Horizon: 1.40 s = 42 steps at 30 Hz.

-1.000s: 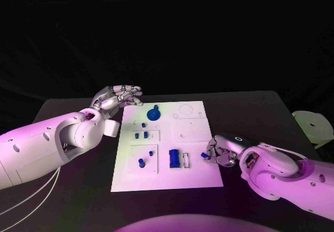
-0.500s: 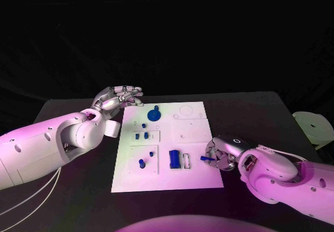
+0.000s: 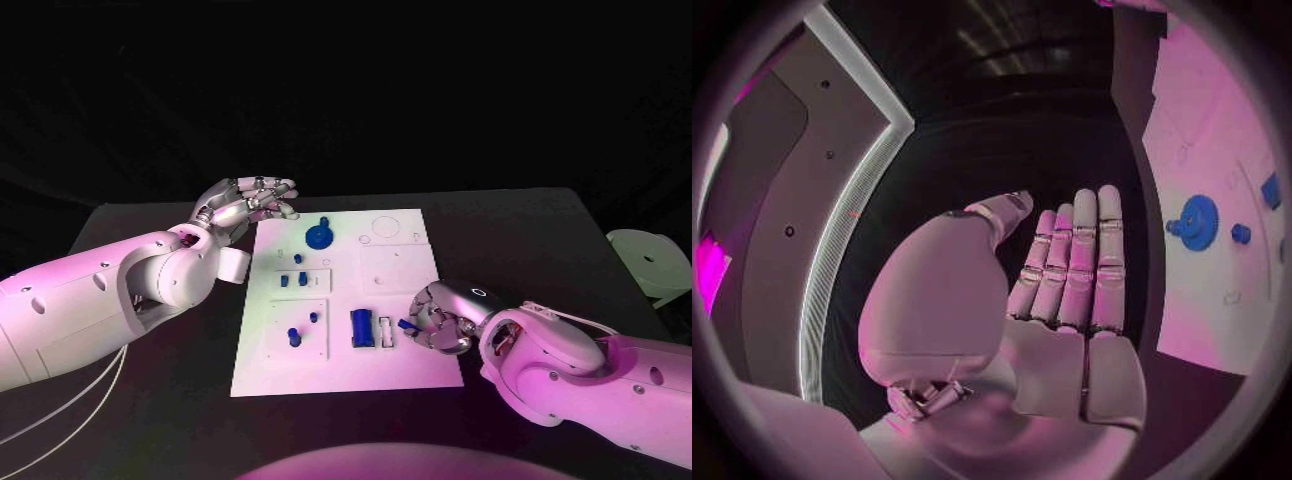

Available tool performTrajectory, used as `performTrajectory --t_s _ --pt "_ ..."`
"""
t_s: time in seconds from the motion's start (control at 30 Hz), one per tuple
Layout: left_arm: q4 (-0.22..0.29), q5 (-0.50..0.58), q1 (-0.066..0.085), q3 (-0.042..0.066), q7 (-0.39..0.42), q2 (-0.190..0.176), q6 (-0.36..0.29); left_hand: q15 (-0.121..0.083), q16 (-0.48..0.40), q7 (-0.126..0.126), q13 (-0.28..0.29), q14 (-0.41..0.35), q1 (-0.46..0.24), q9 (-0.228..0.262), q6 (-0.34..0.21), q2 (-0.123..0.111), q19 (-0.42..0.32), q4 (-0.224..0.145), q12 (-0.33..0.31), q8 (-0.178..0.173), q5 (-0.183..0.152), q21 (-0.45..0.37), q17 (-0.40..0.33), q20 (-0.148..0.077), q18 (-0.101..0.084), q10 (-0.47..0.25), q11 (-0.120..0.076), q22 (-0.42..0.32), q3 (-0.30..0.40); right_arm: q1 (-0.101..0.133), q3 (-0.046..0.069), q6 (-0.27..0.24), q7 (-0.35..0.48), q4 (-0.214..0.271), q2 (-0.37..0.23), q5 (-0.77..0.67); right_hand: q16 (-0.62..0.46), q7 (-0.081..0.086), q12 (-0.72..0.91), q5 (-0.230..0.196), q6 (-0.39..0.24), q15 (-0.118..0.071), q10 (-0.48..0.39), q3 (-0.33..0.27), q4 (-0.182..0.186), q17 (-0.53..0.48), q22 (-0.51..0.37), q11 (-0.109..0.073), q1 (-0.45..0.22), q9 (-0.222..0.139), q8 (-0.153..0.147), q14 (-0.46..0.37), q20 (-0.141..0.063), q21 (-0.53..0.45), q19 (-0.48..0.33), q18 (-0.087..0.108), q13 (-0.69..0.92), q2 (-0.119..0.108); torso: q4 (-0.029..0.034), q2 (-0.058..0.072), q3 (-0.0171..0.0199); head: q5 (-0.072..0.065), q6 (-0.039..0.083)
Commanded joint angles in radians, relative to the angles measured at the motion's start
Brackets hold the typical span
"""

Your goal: Assemble the parts on the task board

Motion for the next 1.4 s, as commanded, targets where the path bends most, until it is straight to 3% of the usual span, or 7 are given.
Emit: performTrajectory --t_s 0.03,0.33,0.7,1.17,1.4 --pt "0.002 -0.004 0.0 0.001 0.004 0.003 0.018 0.001 0.004 0.003 0.001 -0.005 0.006 -0.002 -0.01 0.002 0.004 -0.005 0.007 0.004 0.003 -0.001 -0.002 0.001 0.01 -0.007 -0.003 0.001 -0.001 0.001 0.0 -0.039 0.005 -0.004 0.013 0.064 -0.001 -0.006 0.001 0.003 -0.002 -0.009 0.005 0.073 -0.069 0.202 0.203 -0.002 -0.011 0.027 0.005 0.093 -0.009 0.003 0.033 -0.016 0.1 -0.002 -0.0011 0.0 -0.0005 0.002 -0.001" --pt "0.004 -0.004 0.0 0.001 0.004 0.002 0.02 0.001 0.004 0.003 0.001 -0.005 0.006 -0.002 -0.01 0.002 0.004 -0.005 0.007 0.004 0.003 -0.001 -0.002 0.001 0.01 -0.007 -0.003 0.001 -0.001 0.001 0.0 -0.046 0.009 -0.027 0.048 0.121 0.0 -0.004 0.003 -0.005 -0.004 -0.007 0.008 0.09 -0.055 0.203 0.201 0.0 -0.067 0.038 0.009 0.093 -0.008 -0.002 0.032 -0.015 0.101 -0.001 -0.0009 0.0 0.0003 0.003 -0.003" --pt "0.005 -0.004 0.0 0.001 0.003 0.002 0.023 0.001 0.004 0.003 0.001 -0.005 0.006 -0.002 -0.01 0.002 0.004 -0.005 0.007 0.004 0.003 -0.001 -0.002 0.001 0.01 -0.007 -0.003 0.001 -0.001 -0.001 0.0 0.019 0.015 -0.054 0.082 0.159 0.002 -0.007 0.009 -0.033 0.011 -0.008 0.013 0.096 0.002 0.209 0.203 -0.002 -0.185 0.052 0.019 0.095 -0.008 0.003 0.034 -0.016 0.107 0.009 -0.0012 0.0 0.0006 0.0 -0.008" --pt "0.005 -0.005 0.0 0.001 0.001 0.003 0.027 0.002 0.003 0.004 0.0 -0.007 0.006 -0.002 -0.012 0.0 0.003 -0.009 0.006 0.004 0.002 0.0 -0.003 0.001 0.009 -0.01 -0.002 0.002 0.0 -0.004 0.0 0.036 0.013 -0.064 0.097 0.165 0.003 -0.009 0.003 -0.051 0.014 -0.009 0.012 0.092 0.015 0.211 0.203 -0.003 -0.214 0.057 0.021 0.095 -0.009 0.003 0.034 -0.016 0.104 0.005 -0.0021 -0.001 0.0007 0.0 -0.008" --pt "0.005 -0.005 0.0 0.001 0.001 0.003 0.028 0.002 0.003 0.004 0.0 -0.007 0.006 -0.002 -0.012 0.0 0.003 -0.009 0.006 0.004 0.002 0.0 -0.003 0.001 0.009 -0.01 -0.002 0.002 0.0 -0.005 0.0 0.03 0.013 -0.071 0.104 0.166 0.003 -0.01 0.001 -0.094 0.017 -0.01 0.012 0.087 0.032 0.21 0.202 -0.004 -0.243 0.061 0.024 0.095 -0.01 0.002 0.034 -0.015 0.102 0.005 -0.0011 0.0 0.0006 -0.002 -0.005"
